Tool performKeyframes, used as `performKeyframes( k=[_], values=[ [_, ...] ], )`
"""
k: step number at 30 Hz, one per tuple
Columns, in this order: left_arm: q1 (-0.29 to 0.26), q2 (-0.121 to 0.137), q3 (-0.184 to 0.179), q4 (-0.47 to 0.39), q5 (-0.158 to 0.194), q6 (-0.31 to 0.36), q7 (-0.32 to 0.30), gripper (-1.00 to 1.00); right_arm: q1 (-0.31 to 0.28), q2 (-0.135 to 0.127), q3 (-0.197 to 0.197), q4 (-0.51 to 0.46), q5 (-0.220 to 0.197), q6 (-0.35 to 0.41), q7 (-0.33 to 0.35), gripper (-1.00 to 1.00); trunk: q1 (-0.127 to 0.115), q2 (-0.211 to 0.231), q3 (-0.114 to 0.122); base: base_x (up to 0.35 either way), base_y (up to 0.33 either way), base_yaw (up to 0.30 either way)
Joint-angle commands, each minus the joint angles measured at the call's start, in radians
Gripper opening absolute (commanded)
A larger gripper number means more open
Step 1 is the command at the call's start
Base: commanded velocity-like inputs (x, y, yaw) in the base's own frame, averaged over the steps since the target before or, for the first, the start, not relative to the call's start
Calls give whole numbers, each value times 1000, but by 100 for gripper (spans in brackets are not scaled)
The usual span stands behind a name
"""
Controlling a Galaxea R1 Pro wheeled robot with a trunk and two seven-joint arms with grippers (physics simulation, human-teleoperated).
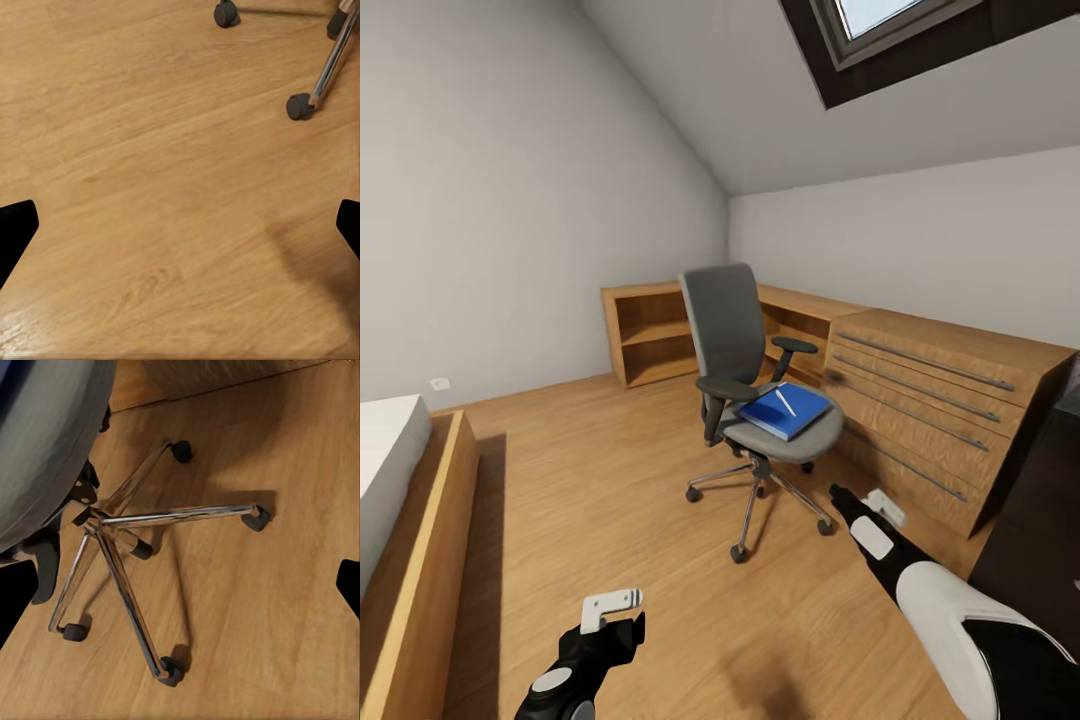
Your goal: In the bedroom, organize the workspace by keeping the computer under the desk, ensuring the monitor is on the desk, placing the keyboard on the desk next to the monitor, placing the mouse on the desk next to the keyboard, moving the folder from the swivel chair onto the desk next to the mouse, stacking the notebook on top of the folder with the pen on top of the notebook, and positioning the swivel chair next to the desk.
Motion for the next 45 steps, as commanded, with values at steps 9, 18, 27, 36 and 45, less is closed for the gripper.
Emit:
performKeyframes(
  k=[9, 18, 27, 36, 45],
  values=[
    [0, 0, -3, 30, 11, 1, 8, 100, 27, 20, 2, 79, 56, -146, 0, 100, -23, 42, 18, -10, 0, 0],
    [0, 0, -4, 53, 11, 0, 7, 100, 60, 59, 3, 203, 179, -322, -1, 100, -58, 105, 46, -1, 0, 0],
    [0, -2, -9, 90, 11, -2, 6, 100, 245, 91, 4, 231, 391, -476, -4, 100, -92, 168, 74, 0, 0, 0],
    [0, 0, -22, 157, 13, -34, 8, 100, 338, 95, 4, 235, 475, -566, -5, 100, -127, 231, 103, 0, 0, 0],
    [0, 1, -25, 515, 11, -421, -1, 100, 412, 107, 3, 237, 490, -599, -2, 100, -161, 294, 131, 0, 0, 0]
  ],
)
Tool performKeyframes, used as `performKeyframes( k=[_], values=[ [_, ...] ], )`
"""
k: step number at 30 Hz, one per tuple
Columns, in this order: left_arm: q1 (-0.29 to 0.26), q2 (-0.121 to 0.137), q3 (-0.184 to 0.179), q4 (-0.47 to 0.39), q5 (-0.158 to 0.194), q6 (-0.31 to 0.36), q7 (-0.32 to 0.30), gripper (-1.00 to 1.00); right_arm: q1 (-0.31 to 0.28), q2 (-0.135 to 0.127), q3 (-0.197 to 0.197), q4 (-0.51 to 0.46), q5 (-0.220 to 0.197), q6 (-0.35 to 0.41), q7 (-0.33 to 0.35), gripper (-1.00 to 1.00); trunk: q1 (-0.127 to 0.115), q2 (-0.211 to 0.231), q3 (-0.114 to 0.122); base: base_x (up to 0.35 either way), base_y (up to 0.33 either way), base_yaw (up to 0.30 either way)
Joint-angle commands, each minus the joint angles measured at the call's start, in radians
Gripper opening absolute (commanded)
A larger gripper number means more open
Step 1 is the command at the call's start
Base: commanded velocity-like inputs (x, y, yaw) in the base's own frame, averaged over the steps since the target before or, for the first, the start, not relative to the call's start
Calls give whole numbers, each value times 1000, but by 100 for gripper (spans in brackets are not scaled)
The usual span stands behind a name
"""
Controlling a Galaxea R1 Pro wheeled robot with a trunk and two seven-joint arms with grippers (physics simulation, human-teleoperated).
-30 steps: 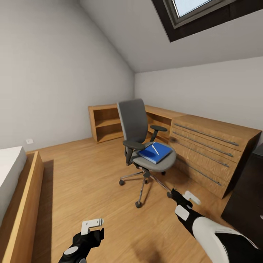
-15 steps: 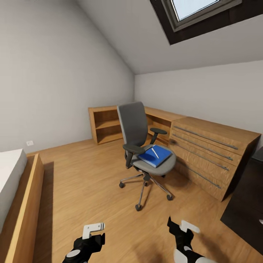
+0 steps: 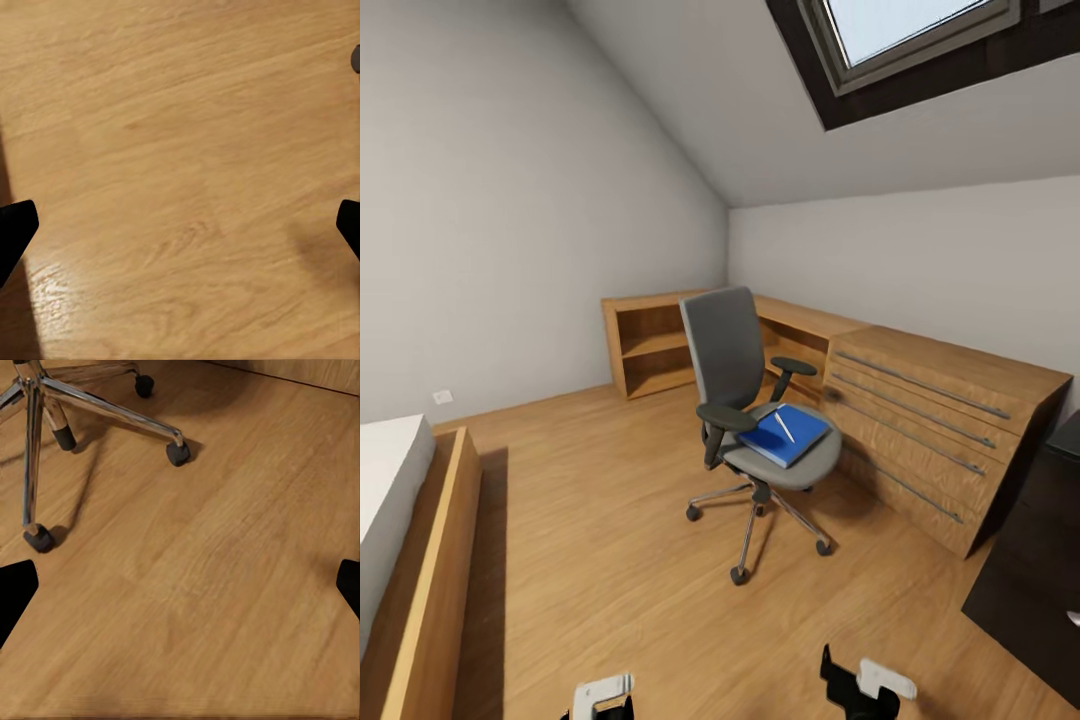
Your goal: In the bedroom, organize the workspace by keeping the computer under the desk, ensuring the monitor is on the desk, placing the keyboard on the desk next to the monitor, placing the mouse on the desk next to the keyboard, moving the folder from the swivel chair onto the desk next to the mouse, stacking the notebook on top of the folder with the pen on top of the notebook, and positioning the swivel chair next to the desk.
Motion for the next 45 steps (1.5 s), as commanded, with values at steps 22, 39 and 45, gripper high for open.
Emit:
performKeyframes(
  k=[22, 39, 45],
  values=[
    [0, -2, -4, 167, 5, -92, 10, 100, 14, 2, -7, 2, 0, -6, -5, 100, -85, 154, 68, 0, 0, -25],
    [0, -3, -4, 178, 5, -92, 9, 100, 14, 0, -7, 2, -1, -4, -3, 100, -104, 189, 93, 0, 0, -192],
    [0, -2, -4, 193, 5, -93, 8, 100, 14, 1, -7, 2, -1, -4, -3, 100, -104, 189, 97, 0, 0, -237]
  ],
)
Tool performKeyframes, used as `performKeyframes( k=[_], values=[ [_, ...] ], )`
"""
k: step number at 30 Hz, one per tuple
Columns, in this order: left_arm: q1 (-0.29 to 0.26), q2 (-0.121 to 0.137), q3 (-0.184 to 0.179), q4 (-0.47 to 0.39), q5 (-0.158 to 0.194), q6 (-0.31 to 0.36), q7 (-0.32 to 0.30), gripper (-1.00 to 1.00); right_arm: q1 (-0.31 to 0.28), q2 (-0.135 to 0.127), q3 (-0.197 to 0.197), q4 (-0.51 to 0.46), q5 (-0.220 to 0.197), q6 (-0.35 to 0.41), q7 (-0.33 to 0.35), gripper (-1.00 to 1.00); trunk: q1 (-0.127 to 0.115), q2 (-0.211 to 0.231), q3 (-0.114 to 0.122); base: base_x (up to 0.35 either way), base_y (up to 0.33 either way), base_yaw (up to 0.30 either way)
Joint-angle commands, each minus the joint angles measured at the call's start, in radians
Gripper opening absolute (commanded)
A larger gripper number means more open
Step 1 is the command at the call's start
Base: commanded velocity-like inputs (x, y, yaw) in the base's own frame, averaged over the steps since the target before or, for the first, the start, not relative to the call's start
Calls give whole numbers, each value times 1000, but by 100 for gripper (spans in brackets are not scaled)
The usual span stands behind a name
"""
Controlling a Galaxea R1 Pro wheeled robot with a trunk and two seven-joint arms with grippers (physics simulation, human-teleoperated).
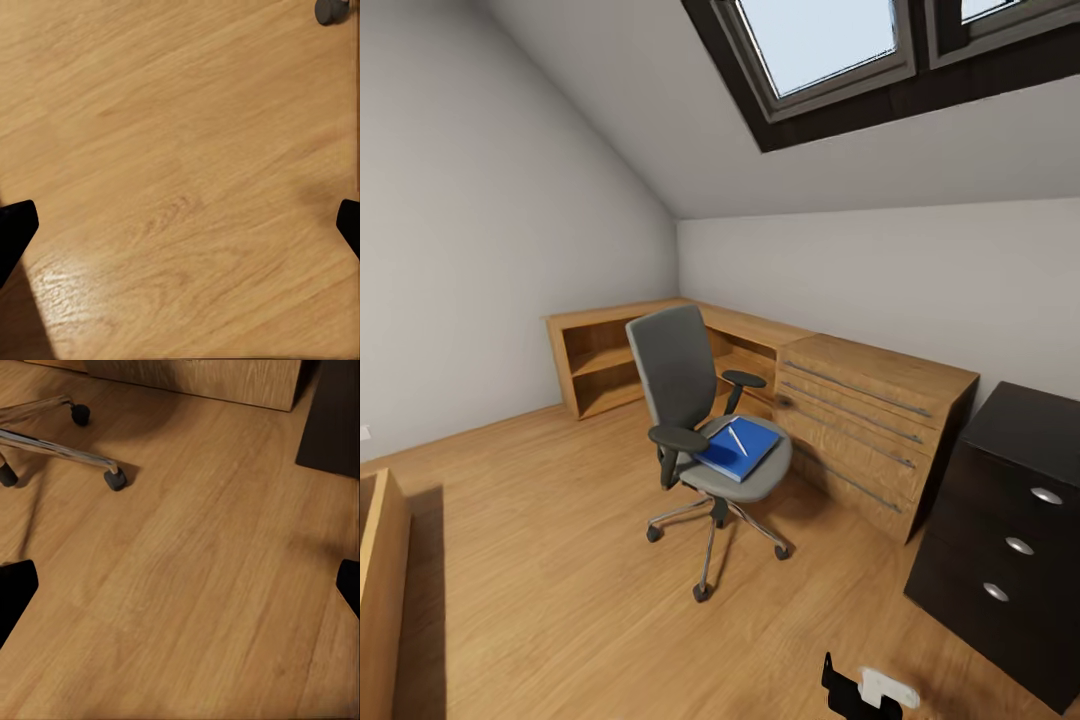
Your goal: In the bedroom, organize the workspace by keeping the computer under the desk, ensuring the monitor is on the desk, placing the keyboard on the desk next to the monitor, placing the mouse on the desk next to the keyboard, moving the folder from the swivel chair onto the desk next to the mouse, stacking the notebook on top of the folder with the pen on top of the notebook, and positioning the swivel chair next to the desk.
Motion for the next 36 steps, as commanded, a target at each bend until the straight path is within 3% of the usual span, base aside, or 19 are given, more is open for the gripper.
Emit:
performKeyframes(
  k=[1, 36],
  values=[
    [0, 1, -4, 3, 5, 4, 7, 100, -1, 1, -6, 2, 3, -4, -1, 100, 0, -1, 0, 0, 0, -238],
    [0, 0, -5, 25, 4, 4, 7, 100, -1, 1, -6, 2, 3, -1, 1, 100, 0, -1, 21, -127, 13, -241]
  ],
)
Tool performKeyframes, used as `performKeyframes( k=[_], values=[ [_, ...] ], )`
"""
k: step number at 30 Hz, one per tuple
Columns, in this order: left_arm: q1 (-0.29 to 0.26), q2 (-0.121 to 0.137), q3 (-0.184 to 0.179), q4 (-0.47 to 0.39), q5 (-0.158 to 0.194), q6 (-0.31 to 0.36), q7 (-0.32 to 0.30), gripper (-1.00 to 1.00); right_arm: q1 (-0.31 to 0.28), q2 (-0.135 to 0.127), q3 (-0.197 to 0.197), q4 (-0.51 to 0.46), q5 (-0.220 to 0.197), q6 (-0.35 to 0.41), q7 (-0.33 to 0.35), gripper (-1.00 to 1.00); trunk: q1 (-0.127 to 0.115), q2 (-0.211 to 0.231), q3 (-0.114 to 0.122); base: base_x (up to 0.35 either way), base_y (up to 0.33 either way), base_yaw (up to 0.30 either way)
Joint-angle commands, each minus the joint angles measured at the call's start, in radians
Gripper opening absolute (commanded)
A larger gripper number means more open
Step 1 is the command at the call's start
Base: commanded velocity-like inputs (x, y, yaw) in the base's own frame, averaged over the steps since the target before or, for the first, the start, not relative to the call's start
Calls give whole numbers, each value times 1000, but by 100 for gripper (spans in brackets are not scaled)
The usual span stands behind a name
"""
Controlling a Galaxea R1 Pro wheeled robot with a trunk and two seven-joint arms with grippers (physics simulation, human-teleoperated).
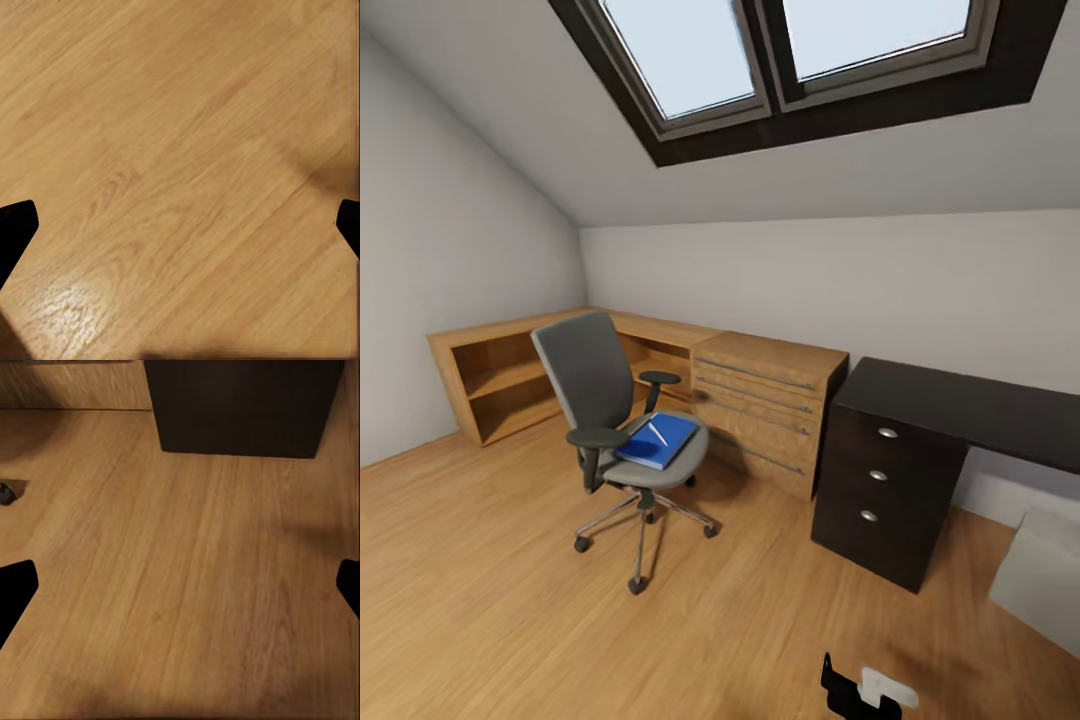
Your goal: In the bedroom, organize the workspace by keeping the computer under the desk, ensuring the monitor is on the desk, placing the keyboard on the desk next to the monitor, placing the mouse on the desk next to the keyboard, moving the folder from the swivel chair onto the desk next to the mouse, stacking the notebook on top of the folder with the pen on top of the notebook, and positioning the swivel chair next to the desk.
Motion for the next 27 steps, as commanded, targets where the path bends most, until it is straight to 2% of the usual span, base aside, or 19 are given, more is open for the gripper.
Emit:
performKeyframes(
  k=[1, 9, 27],
  values=[
    [0, 1, -4, -2, 6, 4, 8, 100, -1, 0, -6, 2, 3, -3, -1, 100, 0, -1, -1, -59, 10, -254],
    [0, 1, -4, -2, 6, 4, 8, 100, -1, 1, -5, 2, 3, 0, -1, 100, 0, -1, 0, -176, 3, -262],
    [0, 1, -2, -1, 6, 4, 8, 100, -1, 3, -4, 2, 3, 1, -1, 100, 0, -1, -8, -319, 0, -256]
  ],
)
